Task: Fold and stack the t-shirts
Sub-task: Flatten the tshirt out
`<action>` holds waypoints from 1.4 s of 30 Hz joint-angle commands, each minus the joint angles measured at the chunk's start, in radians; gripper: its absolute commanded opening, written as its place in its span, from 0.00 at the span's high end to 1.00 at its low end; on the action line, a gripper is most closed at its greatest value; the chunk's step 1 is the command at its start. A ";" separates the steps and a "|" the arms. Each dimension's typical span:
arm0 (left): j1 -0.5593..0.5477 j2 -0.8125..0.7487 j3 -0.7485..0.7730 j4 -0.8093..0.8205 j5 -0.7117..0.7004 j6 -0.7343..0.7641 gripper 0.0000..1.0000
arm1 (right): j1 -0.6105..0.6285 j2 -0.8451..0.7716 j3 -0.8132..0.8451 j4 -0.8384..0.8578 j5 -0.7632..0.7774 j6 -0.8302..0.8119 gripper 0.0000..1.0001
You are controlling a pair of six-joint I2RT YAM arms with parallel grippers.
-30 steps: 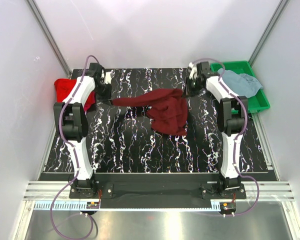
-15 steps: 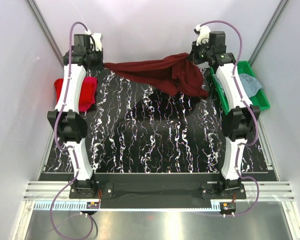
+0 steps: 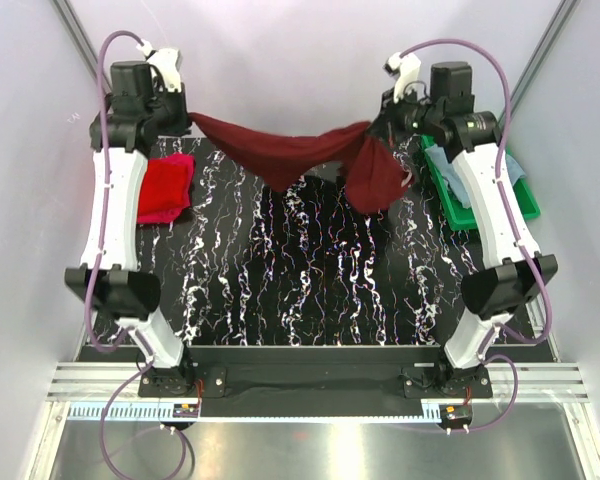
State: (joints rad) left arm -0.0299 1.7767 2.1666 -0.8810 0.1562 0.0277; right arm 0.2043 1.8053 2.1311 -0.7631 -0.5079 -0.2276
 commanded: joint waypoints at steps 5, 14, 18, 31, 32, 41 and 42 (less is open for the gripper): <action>0.007 -0.079 -0.203 -0.013 0.020 -0.068 1.00 | 0.023 0.023 -0.189 -0.036 -0.201 0.161 1.00; 0.021 0.074 -0.038 0.059 -0.050 -0.035 1.00 | -0.037 0.302 0.142 -0.093 -0.190 0.168 1.00; 0.021 0.234 0.090 0.059 -0.057 -0.044 1.00 | -0.052 0.437 0.237 -0.102 -0.172 0.178 1.00; -0.022 0.544 0.136 0.137 -0.084 0.014 1.00 | -0.057 0.687 0.308 -0.028 -0.003 0.136 0.98; -0.027 0.546 0.140 0.140 -0.084 0.015 1.00 | -0.057 0.689 0.314 -0.019 0.044 0.128 0.97; -0.065 0.514 0.147 0.148 -0.081 0.015 1.00 | -0.011 0.427 0.127 0.118 0.203 0.027 0.39; -0.068 0.514 0.145 0.148 -0.080 0.017 1.00 | 0.001 0.387 0.074 0.154 0.195 0.008 0.39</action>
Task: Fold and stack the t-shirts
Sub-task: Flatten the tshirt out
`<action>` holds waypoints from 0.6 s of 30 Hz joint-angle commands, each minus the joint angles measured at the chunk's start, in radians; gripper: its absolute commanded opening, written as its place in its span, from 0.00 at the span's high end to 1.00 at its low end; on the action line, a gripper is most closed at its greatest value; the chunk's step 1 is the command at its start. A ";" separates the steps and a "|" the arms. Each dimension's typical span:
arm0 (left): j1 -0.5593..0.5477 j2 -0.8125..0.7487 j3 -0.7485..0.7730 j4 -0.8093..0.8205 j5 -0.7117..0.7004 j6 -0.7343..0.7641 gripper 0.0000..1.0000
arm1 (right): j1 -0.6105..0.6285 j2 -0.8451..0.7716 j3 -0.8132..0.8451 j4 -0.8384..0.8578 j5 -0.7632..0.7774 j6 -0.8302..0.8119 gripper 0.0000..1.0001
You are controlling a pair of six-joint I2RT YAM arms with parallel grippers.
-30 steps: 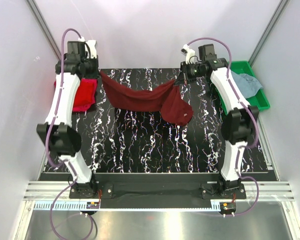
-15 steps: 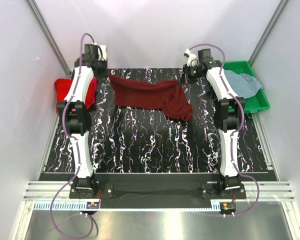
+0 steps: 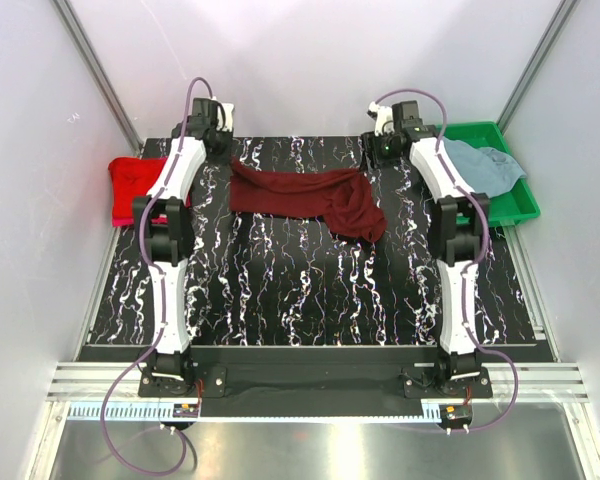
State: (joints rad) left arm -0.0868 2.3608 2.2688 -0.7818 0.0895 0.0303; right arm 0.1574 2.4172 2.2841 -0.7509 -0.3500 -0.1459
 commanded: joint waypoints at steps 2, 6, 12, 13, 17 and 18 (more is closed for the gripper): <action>-0.022 -0.071 0.047 0.050 -0.013 0.013 1.00 | 0.105 -0.309 -0.204 0.197 0.013 -0.150 0.41; -0.030 -0.063 0.054 0.049 -0.016 0.005 1.00 | 0.206 -0.329 -0.270 0.139 -0.070 -0.233 0.44; -0.031 -0.080 0.035 0.042 -0.010 -0.001 1.00 | 0.258 -0.192 -0.175 0.041 -0.095 -0.201 0.49; -0.031 -0.083 0.032 0.042 -0.005 -0.003 1.00 | 0.258 -0.149 -0.129 0.022 -0.083 -0.195 0.50; -0.031 -0.094 0.026 0.039 0.009 -0.013 1.00 | 0.258 -0.104 -0.083 0.025 -0.031 -0.205 0.50; -0.031 -0.097 0.024 0.038 0.015 -0.015 1.00 | 0.260 -0.092 -0.075 0.025 -0.012 -0.210 0.50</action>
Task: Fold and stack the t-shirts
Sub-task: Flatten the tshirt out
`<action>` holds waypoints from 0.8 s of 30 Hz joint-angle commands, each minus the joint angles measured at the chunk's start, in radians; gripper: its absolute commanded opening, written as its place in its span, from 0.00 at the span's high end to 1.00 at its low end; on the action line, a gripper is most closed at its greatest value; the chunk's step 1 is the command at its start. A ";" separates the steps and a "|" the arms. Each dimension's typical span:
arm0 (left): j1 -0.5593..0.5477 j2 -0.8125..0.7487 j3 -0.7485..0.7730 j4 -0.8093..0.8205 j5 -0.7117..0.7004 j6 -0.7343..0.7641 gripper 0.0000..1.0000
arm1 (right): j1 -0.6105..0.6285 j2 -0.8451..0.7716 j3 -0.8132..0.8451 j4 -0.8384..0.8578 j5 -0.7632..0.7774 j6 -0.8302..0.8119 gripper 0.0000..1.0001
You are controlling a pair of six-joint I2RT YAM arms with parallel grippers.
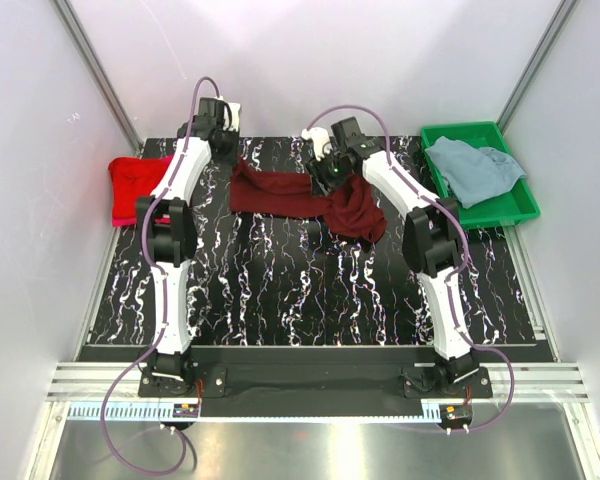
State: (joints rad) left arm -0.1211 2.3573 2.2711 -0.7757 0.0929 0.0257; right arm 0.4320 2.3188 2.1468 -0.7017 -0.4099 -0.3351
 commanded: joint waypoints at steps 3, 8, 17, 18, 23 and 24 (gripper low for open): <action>0.005 -0.096 0.024 0.032 0.022 -0.018 1.00 | -0.013 0.027 0.088 -0.045 0.075 -0.035 0.50; 0.005 -0.098 0.021 0.030 0.033 -0.023 1.00 | -0.012 0.031 0.061 -0.042 0.111 -0.039 0.51; 0.005 -0.095 0.019 0.030 0.033 -0.023 1.00 | -0.006 0.063 0.091 -0.110 0.184 -0.059 0.54; 0.006 -0.095 0.021 0.029 0.033 -0.023 1.00 | -0.006 0.065 0.091 -0.114 0.200 -0.059 0.54; 0.005 -0.093 0.021 0.030 0.030 -0.023 1.00 | -0.006 0.067 0.084 -0.120 0.213 -0.065 0.55; 0.005 -0.093 0.021 0.032 0.030 -0.023 1.00 | -0.004 0.073 0.088 -0.124 0.220 -0.065 0.55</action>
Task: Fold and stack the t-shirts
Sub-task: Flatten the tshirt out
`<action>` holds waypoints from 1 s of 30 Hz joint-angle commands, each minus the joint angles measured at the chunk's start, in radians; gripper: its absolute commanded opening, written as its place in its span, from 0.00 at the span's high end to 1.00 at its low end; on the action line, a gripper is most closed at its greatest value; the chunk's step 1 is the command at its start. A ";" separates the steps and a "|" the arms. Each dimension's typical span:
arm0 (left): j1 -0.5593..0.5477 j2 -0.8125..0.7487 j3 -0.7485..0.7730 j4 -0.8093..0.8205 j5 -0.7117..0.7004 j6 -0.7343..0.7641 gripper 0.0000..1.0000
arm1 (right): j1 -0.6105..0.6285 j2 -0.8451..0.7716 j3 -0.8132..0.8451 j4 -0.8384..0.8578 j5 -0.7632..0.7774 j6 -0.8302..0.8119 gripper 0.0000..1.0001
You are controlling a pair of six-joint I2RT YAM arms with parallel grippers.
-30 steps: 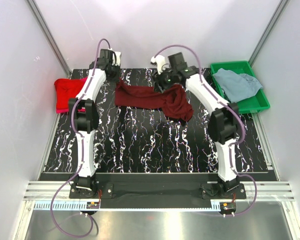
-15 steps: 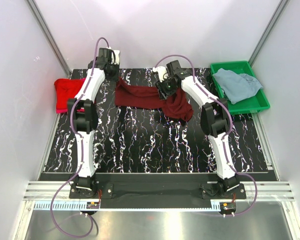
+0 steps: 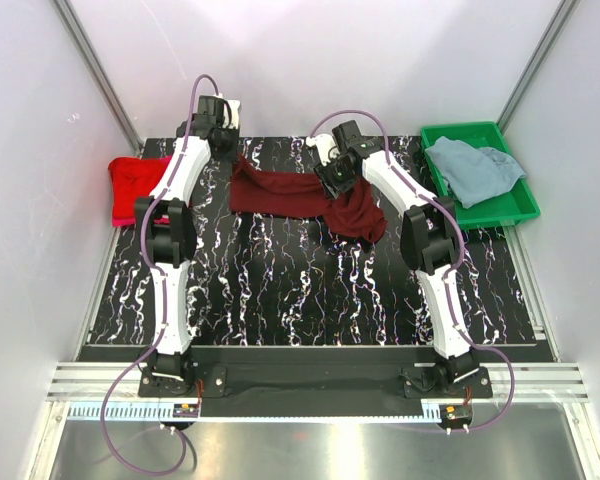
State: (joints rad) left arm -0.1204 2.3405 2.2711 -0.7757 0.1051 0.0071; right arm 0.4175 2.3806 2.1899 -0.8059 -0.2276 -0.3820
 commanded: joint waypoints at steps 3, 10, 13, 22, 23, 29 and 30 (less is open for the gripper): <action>0.004 -0.076 0.021 0.032 0.013 -0.004 1.00 | 0.010 0.029 0.065 -0.044 0.042 -0.020 0.55; 0.004 -0.079 0.016 0.032 0.012 -0.004 1.00 | 0.009 0.048 0.074 -0.044 0.043 -0.012 0.64; 0.004 -0.078 0.016 0.032 0.011 -0.004 1.00 | 0.010 0.049 0.083 -0.039 0.048 -0.011 0.75; 0.004 -0.069 0.019 0.033 0.018 -0.004 1.00 | 0.009 0.017 0.111 -0.024 0.073 -0.017 0.88; 0.004 -0.067 0.021 0.033 0.019 -0.004 1.00 | 0.009 0.012 0.113 -0.019 0.077 -0.018 0.90; 0.005 -0.072 0.039 0.030 0.021 -0.004 1.00 | 0.009 -0.012 0.140 -0.022 0.125 -0.023 1.00; 0.007 -0.078 0.044 0.029 0.022 -0.004 1.00 | 0.006 -0.027 0.139 -0.019 0.134 -0.024 1.00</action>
State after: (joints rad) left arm -0.1200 2.3405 2.2711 -0.7757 0.1055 0.0071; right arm 0.4183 2.4268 2.2833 -0.8429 -0.1410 -0.3943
